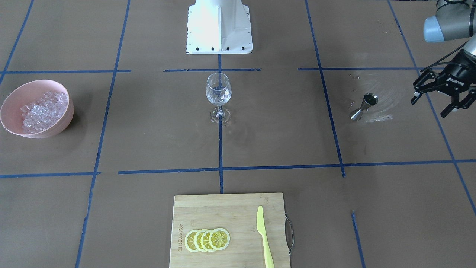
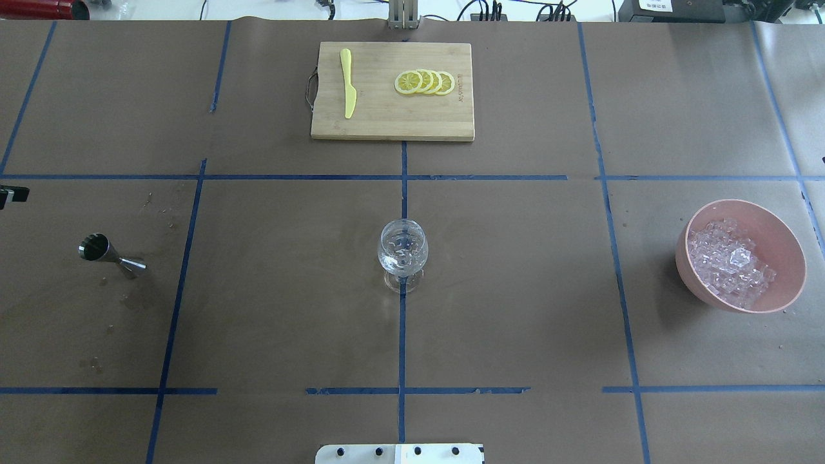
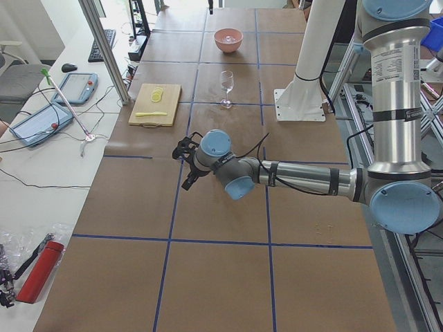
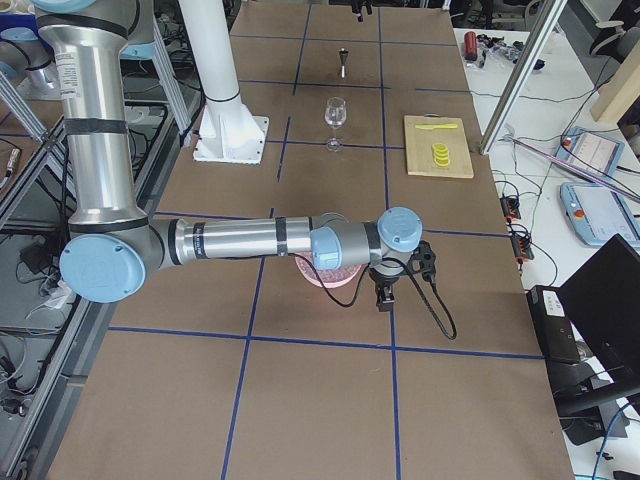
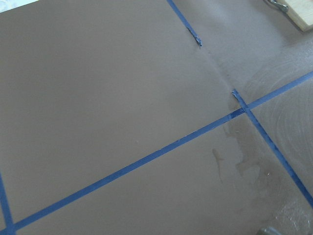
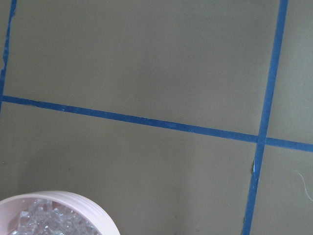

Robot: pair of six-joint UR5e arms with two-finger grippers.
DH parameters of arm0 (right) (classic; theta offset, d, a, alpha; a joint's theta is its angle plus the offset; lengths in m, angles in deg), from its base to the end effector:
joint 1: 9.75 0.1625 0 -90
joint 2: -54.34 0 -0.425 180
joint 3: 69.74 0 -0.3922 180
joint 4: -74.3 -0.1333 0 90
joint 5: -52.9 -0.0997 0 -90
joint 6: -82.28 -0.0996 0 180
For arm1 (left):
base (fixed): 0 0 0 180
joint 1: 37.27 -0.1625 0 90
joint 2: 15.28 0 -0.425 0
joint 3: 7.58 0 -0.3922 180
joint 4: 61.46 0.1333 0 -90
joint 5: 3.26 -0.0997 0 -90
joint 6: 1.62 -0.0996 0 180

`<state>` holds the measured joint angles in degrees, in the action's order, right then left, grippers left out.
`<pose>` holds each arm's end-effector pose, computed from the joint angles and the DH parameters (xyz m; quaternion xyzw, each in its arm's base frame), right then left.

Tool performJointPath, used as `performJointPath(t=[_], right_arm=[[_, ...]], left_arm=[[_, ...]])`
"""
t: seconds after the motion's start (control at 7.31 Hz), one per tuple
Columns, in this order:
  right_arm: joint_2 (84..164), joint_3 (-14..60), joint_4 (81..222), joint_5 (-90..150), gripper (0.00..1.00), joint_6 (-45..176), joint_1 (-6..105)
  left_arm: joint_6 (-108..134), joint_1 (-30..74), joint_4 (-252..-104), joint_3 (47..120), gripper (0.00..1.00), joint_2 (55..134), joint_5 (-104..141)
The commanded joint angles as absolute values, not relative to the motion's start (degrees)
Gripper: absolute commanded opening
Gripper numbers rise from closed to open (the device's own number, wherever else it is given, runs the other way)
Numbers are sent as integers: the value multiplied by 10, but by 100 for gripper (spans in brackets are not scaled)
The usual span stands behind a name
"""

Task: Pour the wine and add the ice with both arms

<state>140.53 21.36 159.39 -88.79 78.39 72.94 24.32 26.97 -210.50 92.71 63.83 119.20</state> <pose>-0.0125 -0.5305 0.5968 0.0343 -0.4398 -0.0641 0.8952 0.1174 -0.4271 0.5430 0.3155 0.4239 0.1351 0.8382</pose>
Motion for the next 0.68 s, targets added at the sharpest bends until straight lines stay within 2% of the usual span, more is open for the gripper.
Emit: performJointPath(t=[0.0,0.55], right_arm=[[1405,214,1594,-890,100,783,728],[1405,214,1594,-890,100,783,724]], left_arm=[[269,178,-2296,932,100,552,1094],[240,85,-2424,931,99,477,1037]])
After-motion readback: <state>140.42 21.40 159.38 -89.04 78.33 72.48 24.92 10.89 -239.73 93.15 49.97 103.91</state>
